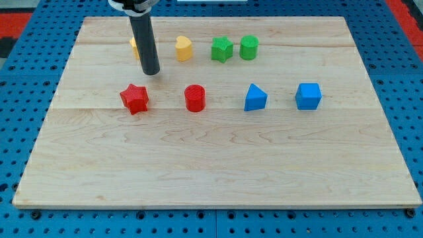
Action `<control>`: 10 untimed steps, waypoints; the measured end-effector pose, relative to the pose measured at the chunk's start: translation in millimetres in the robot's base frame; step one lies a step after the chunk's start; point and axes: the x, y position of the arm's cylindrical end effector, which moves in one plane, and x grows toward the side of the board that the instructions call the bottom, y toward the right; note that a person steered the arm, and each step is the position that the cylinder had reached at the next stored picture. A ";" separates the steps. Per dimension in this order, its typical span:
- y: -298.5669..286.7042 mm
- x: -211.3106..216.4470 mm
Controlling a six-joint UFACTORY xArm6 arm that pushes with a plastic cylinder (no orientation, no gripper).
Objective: Place the arm towards the left side of the red star
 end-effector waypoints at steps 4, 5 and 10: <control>-1.9 2.4; -28.8 1.0; -53.4 71.6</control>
